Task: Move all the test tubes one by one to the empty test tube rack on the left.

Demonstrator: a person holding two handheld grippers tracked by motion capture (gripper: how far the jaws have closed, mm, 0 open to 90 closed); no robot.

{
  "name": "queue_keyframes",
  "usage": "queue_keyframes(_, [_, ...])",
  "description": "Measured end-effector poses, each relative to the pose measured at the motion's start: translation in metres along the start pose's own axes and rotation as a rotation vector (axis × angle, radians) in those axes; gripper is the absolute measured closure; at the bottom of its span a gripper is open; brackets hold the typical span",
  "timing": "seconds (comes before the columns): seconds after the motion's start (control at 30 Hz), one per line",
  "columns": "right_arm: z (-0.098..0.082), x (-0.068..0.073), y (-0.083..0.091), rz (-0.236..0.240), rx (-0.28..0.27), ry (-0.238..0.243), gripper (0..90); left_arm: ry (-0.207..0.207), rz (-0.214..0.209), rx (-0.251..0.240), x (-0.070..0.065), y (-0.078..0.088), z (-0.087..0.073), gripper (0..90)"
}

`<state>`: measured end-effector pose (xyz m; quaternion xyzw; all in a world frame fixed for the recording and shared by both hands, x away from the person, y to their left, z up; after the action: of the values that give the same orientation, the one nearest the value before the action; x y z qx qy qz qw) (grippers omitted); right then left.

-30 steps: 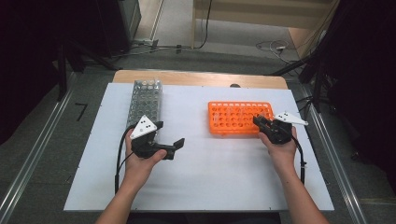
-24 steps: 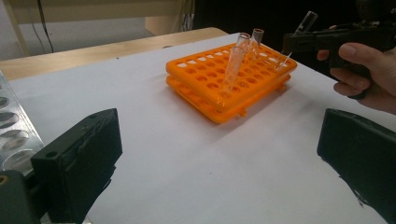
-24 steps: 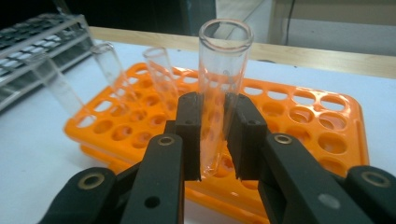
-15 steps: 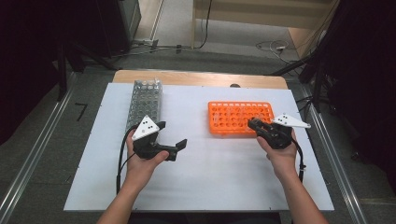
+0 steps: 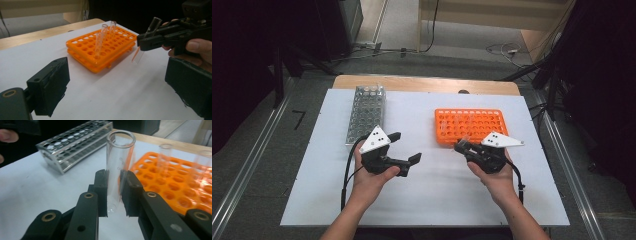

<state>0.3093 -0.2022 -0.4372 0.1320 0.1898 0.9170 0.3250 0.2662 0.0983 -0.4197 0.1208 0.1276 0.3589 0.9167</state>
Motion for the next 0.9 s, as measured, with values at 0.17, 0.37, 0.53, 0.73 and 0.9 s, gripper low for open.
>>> queue_keyframes(0.17, [0.0,0.015,-0.006,0.03,0.014,0.035,73.7,-0.002,-0.034,0.002,-0.009,-0.004,0.003,12.2])
queue_keyframes(0.37, [-0.001,0.031,-0.014,0.058,0.041,0.067,73.7,-0.01,-0.045,0.031,-0.023,-0.012,0.005,28.8])
queue_keyframes(0.53, [-0.002,0.042,-0.019,0.077,0.056,0.088,73.7,-0.035,-0.065,0.048,-0.033,-0.018,0.004,43.4])
queue_keyframes(0.73, [-0.002,0.06,-0.026,0.102,0.078,0.122,73.7,-0.056,-0.083,0.058,-0.041,-0.024,0.003,56.1])
queue_keyframes(0.9, [-0.002,0.072,-0.03,0.129,0.089,0.148,73.7,-0.076,-0.086,0.062,-0.045,-0.026,0.003,63.3])
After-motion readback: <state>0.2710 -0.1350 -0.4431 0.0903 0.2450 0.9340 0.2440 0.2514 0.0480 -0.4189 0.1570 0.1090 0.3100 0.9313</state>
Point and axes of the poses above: each handheld gripper's, and its own axes: y roughly backward along the jaws, z roughly out of its top, x roughly to its left, the point moved 1 cm from there along -y, roughly forward along the jaws, and after that the axes turned 1 degree about -y, right-handed, at the moved point
